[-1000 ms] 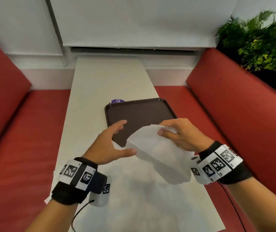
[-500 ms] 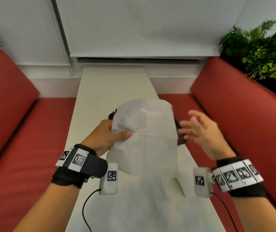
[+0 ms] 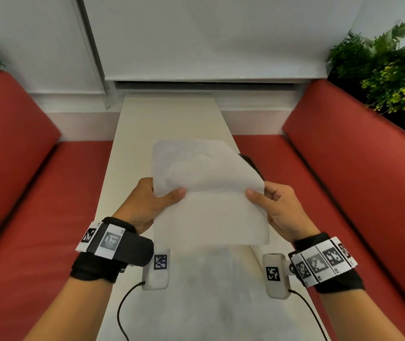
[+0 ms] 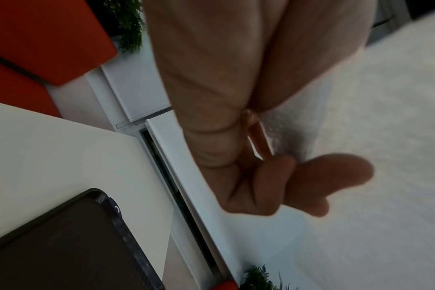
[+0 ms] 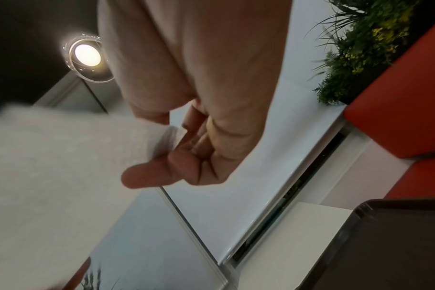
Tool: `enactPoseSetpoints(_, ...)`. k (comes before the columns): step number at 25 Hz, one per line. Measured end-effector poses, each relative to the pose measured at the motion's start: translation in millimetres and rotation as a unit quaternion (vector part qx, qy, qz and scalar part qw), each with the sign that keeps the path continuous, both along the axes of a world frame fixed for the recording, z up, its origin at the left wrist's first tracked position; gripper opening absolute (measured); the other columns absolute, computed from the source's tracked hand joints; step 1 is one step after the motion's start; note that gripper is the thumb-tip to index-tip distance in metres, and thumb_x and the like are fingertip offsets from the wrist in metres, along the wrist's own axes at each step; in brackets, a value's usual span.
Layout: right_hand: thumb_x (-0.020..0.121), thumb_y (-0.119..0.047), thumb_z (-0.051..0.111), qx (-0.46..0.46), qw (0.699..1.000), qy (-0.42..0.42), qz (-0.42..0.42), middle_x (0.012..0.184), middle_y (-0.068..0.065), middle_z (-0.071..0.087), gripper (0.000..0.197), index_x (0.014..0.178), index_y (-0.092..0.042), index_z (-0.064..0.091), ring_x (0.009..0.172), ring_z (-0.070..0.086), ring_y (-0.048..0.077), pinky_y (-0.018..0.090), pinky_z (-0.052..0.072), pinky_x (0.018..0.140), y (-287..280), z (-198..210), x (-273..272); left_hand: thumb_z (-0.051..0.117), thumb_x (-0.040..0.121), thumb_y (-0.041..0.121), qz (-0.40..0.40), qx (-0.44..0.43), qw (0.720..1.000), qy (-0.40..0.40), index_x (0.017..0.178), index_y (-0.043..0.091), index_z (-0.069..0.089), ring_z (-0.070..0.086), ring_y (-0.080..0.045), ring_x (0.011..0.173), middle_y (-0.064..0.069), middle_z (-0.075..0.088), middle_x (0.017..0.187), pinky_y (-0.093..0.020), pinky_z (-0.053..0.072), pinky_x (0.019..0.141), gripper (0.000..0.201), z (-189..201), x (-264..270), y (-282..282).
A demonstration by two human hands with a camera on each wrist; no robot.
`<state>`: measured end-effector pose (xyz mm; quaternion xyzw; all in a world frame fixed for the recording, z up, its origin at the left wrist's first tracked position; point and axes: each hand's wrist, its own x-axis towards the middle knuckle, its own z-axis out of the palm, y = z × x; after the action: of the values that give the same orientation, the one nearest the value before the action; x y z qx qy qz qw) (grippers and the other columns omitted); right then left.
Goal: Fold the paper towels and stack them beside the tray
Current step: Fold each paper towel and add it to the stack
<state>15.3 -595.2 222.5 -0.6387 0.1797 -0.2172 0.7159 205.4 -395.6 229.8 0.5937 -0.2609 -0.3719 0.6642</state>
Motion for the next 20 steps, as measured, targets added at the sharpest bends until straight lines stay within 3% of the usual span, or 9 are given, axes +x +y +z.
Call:
enactPoseSetpoints(2,0.081,-0.011,0.063,0.015,1.000,-0.003,-0.001,0.103,0.012,0.073,0.029,0.108,-0.001,0.066,0.091,0.070,0.024,0.029,0.057,0.071,-1,0,-2,0.068,0.076,0.010,0.014,0.013,1.000,-0.023,0.102,0.004,0.066,0.071,-0.018,0.082,-0.006,0.075,0.090,-0.025,0.057,0.066,0.027,3,-2,0)
enactPoseSetpoints(5,0.088,0.001,0.051,0.033,0.999,-0.010,-0.013,0.095,0.007,0.074,0.023,0.103,-0.005,0.068,0.084,0.070,0.018,0.027,0.056,0.067,-3,1,-5,0.060,0.081,-0.005,0.021,0.008,0.999,-0.031,0.100,0.007,0.067,0.070,-0.014,0.080,-0.002,0.075,0.087,-0.023,0.057,0.068,0.023,5,-5,-1)
enactPoseSetpoints(7,0.090,0.000,0.047,0.057,0.998,-0.011,-0.029,0.087,0.005,0.074,0.027,0.094,-0.010,0.072,0.075,0.069,0.014,0.023,0.055,0.061,-3,2,-7,0.056,0.082,-0.009,0.025,-0.006,1.000,-0.012,0.088,0.013,0.070,0.070,-0.015,0.075,-0.001,0.074,0.081,-0.023,0.057,0.062,0.026,7,-7,-2)
enactPoseSetpoints(10,0.090,-0.003,0.046,0.060,0.997,-0.002,-0.053,0.067,0.002,0.063,0.038,0.067,-0.021,0.071,0.057,0.056,0.013,0.018,0.043,0.046,-4,2,-13,0.047,0.087,-0.010,0.028,0.001,1.000,0.007,0.062,0.017,0.070,0.067,-0.017,0.063,-0.004,0.070,0.069,-0.021,0.054,0.051,0.044,11,-9,-3)
enactPoseSetpoints(13,0.081,-0.011,0.049,0.082,0.994,0.007,-0.068,0.075,0.013,0.050,0.024,0.062,-0.016,0.064,0.069,0.045,0.028,0.026,0.035,0.053,-7,-5,-20,0.038,0.091,-0.006,0.026,0.005,1.000,0.011,0.057,0.016,0.067,0.066,-0.015,0.063,-0.004,0.068,0.069,-0.021,0.052,0.049,0.050,12,-12,-5)
enactPoseSetpoints(15,0.074,-0.019,0.051,0.119,0.989,0.012,-0.085,0.077,0.017,0.049,0.020,0.060,-0.010,0.064,0.075,0.040,0.032,0.032,0.031,0.058,-9,-12,-26,0.034,0.091,0.000,0.037,0.004,0.999,0.037,0.058,0.013,0.065,0.062,-0.016,0.064,-0.004,0.066,0.068,-0.021,0.050,0.049,0.047,11,-13,-7)
enactPoseSetpoints(18,0.090,-0.023,0.055,0.097,0.988,0.054,-0.111,0.071,0.017,0.056,0.033,0.064,-0.006,0.066,0.062,0.052,0.025,0.026,0.038,0.052,-8,-25,-45,0.052,0.081,0.008,0.001,0.005,0.999,0.044,0.066,0.009,0.062,0.061,-0.023,0.072,-0.007,0.064,0.075,-0.025,0.053,0.057,0.018,-1,-18,-18)
enactPoseSetpoints(19,0.089,-0.017,0.061,0.058,0.988,0.075,-0.118,0.068,0.013,0.059,0.025,0.067,-0.005,0.067,0.057,0.054,0.019,0.024,0.042,0.049,-9,-33,-54,0.060,0.079,0.002,-0.028,0.032,0.999,0.017,0.071,0.009,0.060,0.063,-0.024,0.072,-0.008,0.064,0.077,-0.026,0.053,0.057,0.010,-8,-22,-24)
enactPoseSetpoints(20,0.084,-0.010,0.067,0.017,0.987,0.101,-0.124,0.068,0.007,0.064,0.014,0.071,-0.004,0.069,0.056,0.056,0.014,0.023,0.045,0.049,-9,-43,-63,0.065,0.077,-0.004,-0.060,0.075,0.995,-0.014,0.074,0.009,0.059,0.066,-0.024,0.072,-0.008,0.066,0.079,-0.027,0.054,0.057,0.015,-20,-26,-31)
